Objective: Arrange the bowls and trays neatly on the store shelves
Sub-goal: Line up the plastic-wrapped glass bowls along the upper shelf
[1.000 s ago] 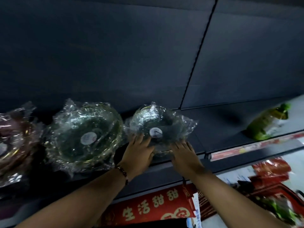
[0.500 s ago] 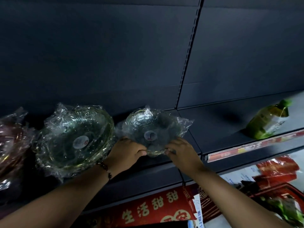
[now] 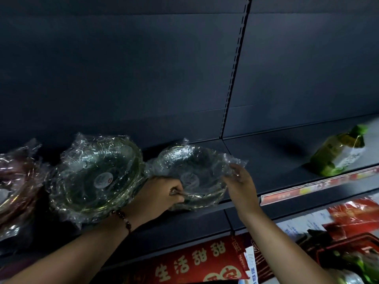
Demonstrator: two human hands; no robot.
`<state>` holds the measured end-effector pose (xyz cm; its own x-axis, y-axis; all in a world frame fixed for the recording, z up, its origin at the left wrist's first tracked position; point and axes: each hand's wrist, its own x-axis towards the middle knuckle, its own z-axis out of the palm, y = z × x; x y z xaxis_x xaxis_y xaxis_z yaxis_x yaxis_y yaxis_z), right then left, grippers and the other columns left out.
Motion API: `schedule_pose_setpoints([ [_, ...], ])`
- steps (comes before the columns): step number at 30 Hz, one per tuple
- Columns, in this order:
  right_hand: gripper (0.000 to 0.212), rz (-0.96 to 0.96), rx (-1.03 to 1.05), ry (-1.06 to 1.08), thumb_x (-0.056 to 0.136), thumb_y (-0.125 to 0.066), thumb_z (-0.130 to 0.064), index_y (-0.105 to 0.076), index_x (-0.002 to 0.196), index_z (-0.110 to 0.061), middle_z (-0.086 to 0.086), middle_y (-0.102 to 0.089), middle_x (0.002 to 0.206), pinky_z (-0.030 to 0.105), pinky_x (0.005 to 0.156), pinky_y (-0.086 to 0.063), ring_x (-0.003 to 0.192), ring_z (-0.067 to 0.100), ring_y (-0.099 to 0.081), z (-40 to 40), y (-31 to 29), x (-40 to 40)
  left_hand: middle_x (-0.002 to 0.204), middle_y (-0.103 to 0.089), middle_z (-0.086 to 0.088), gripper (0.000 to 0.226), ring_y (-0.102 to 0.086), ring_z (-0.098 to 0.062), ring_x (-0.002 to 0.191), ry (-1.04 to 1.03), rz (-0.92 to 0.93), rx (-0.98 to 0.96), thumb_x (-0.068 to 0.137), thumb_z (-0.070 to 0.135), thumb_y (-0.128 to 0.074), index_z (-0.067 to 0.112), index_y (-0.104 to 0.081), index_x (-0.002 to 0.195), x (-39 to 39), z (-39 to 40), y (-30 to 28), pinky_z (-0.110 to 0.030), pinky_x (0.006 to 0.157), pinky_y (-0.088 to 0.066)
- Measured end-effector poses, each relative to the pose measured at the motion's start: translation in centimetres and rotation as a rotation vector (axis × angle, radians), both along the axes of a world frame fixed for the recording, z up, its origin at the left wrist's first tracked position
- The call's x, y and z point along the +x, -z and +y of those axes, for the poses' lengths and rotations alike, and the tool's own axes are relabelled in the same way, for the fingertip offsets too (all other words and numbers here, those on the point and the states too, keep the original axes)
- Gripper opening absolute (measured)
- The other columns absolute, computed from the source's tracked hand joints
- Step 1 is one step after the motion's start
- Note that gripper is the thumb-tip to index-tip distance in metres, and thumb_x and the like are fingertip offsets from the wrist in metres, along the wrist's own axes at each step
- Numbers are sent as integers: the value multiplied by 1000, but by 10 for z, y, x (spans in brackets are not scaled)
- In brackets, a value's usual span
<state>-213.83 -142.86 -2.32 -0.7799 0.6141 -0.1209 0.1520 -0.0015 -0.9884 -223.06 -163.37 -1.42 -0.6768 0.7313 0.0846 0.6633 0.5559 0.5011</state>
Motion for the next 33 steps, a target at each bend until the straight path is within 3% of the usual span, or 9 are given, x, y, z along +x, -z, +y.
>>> schedule_pose_setpoints([
  [3,34,-53,-70,55,89,-61,-16,-52,122,-20,-7,-60,109,23,72,-41,100,11,-57,8,1,-4,84,-64,22,5,-52,11,78,-17,90,80,85,30,-70,28,-69,88,9,-1,-2,-5,73,-30],
  [6,58,-275,-97,46,85,-66,-36,-47,136,-17,-3,-58,123,32,90,-40,113,19,-54,17,7,-9,92,-67,15,11,-43,6,87,-1,264,138,84,22,-72,25,-69,94,21,2,0,-13,84,-28],
  [11,20,-378,-174,8,84,-68,-28,-67,95,-11,7,-64,96,29,66,-44,82,20,-57,29,4,-8,98,-64,21,18,-43,2,104,37,388,278,84,18,-72,23,-71,101,30,-1,3,-27,96,-34],
  [16,98,-391,-246,196,42,-81,-51,-50,128,-16,10,-60,120,43,84,-52,103,30,-59,29,25,3,104,-66,21,17,-48,-10,109,9,509,308,85,22,-69,29,-70,100,47,-8,-5,-34,97,-28],
  [19,65,-353,-486,175,54,-84,-38,-66,110,-11,11,-68,108,36,78,-51,97,30,-64,20,18,7,107,-63,22,14,-45,-12,116,-7,507,337,86,21,-69,30,-71,97,54,-16,-8,-33,102,-26],
  [23,8,-281,-440,139,77,-71,-12,-64,81,-11,11,-65,83,30,58,-45,72,24,-60,8,7,5,146,-34,16,20,-13,-17,145,-159,269,353,84,22,-73,37,-69,97,52,-34,-8,-30,113,-11],
  [27,11,-201,-385,98,84,-61,0,-59,79,-11,7,-62,70,28,51,-42,59,18,-55,-16,-2,-2,155,11,32,71,9,6,144,-310,-235,573,84,25,-72,52,-34,138,54,-59,-15,-40,117,-14],
  [30,13,-185,-402,19,84,-60,1,-58,81,-11,4,-59,64,23,44,-41,52,14,-53,-39,-5,-15,151,-15,36,94,-26,9,138,-411,-509,862,77,35,-72,58,-11,145,51,-83,-17,-49,113,-31],
  [33,11,-224,-417,-38,81,-62,0,-59,84,-11,2,-58,61,22,43,-39,44,10,-51,-69,-9,-32,120,-63,24,103,-64,-9,106,-518,-643,1071,61,42,-72,42,-17,148,38,-106,-12,-42,94,-51],
])
